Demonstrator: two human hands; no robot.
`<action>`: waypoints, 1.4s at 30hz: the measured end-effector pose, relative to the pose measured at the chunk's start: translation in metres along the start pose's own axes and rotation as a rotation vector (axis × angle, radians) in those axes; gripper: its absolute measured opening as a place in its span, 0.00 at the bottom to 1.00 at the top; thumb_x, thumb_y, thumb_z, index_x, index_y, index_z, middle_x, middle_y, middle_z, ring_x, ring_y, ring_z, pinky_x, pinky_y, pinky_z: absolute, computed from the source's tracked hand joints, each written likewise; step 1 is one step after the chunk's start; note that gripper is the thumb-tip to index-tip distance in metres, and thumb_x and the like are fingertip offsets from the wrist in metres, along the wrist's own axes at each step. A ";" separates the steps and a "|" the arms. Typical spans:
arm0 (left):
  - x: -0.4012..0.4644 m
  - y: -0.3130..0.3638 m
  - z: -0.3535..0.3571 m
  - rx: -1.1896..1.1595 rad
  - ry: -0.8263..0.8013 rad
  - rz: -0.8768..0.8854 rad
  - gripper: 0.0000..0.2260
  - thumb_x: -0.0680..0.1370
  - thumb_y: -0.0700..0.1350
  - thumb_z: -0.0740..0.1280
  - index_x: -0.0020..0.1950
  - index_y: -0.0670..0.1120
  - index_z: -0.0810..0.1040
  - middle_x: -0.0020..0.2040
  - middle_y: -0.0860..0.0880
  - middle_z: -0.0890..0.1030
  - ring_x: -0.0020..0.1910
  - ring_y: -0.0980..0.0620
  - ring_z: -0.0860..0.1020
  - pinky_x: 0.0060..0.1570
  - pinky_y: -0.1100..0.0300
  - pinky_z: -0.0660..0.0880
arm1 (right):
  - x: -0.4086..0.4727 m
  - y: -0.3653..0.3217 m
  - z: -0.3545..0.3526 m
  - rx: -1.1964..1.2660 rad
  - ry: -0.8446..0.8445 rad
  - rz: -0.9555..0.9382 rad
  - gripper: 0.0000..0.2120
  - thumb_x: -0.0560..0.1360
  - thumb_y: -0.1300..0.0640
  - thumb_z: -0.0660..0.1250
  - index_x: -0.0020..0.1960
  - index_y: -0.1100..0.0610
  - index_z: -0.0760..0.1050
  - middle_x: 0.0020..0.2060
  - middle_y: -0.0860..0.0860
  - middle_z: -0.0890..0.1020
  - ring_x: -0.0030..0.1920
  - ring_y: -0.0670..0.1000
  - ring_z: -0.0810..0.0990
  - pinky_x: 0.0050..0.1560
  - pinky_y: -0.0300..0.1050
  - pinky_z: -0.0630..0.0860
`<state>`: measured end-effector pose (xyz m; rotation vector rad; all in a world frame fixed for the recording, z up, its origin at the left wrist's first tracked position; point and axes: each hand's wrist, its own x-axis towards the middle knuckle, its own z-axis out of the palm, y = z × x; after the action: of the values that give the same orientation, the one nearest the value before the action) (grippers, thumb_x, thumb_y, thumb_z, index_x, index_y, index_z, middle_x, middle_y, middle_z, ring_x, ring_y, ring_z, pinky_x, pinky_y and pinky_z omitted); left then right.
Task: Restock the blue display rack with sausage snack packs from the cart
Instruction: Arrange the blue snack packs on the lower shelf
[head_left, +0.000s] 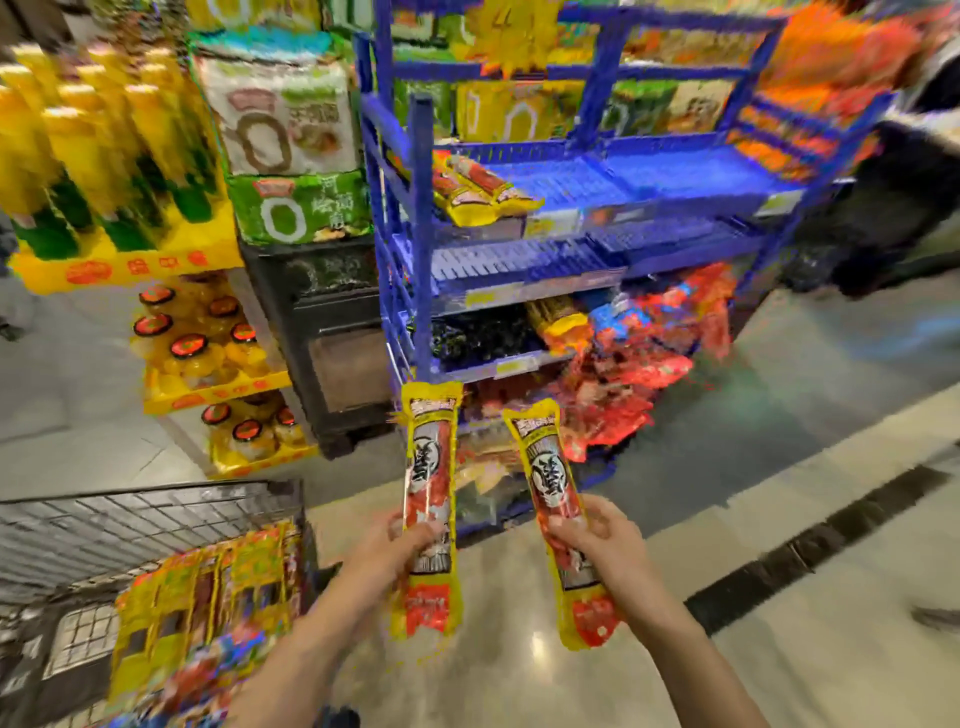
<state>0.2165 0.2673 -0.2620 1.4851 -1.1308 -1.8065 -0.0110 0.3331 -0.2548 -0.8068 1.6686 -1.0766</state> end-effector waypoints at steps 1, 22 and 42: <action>0.002 0.004 0.015 0.000 -0.014 0.009 0.26 0.62 0.51 0.75 0.56 0.39 0.78 0.40 0.47 0.85 0.38 0.51 0.82 0.38 0.61 0.76 | 0.001 -0.001 -0.014 -0.002 0.018 -0.003 0.09 0.71 0.61 0.73 0.50 0.55 0.77 0.36 0.47 0.85 0.36 0.43 0.82 0.40 0.36 0.77; 0.120 0.131 0.137 -0.048 -0.197 0.112 0.23 0.62 0.44 0.69 0.56 0.41 0.76 0.44 0.46 0.85 0.38 0.52 0.83 0.34 0.62 0.77 | 0.156 -0.079 -0.161 0.050 -0.175 -0.169 0.21 0.65 0.54 0.73 0.56 0.59 0.75 0.50 0.55 0.84 0.51 0.53 0.83 0.50 0.40 0.78; 0.142 0.157 0.242 -0.299 0.024 0.080 0.19 0.69 0.45 0.71 0.58 0.38 0.78 0.51 0.38 0.83 0.47 0.41 0.82 0.44 0.51 0.80 | 0.289 -0.189 -0.239 -0.840 -0.976 -0.275 0.19 0.68 0.59 0.76 0.58 0.53 0.79 0.53 0.46 0.83 0.52 0.42 0.80 0.59 0.38 0.74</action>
<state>-0.0683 0.1360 -0.1897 1.2660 -0.8508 -1.8060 -0.3250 0.0749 -0.1492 -1.7759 1.0955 0.0158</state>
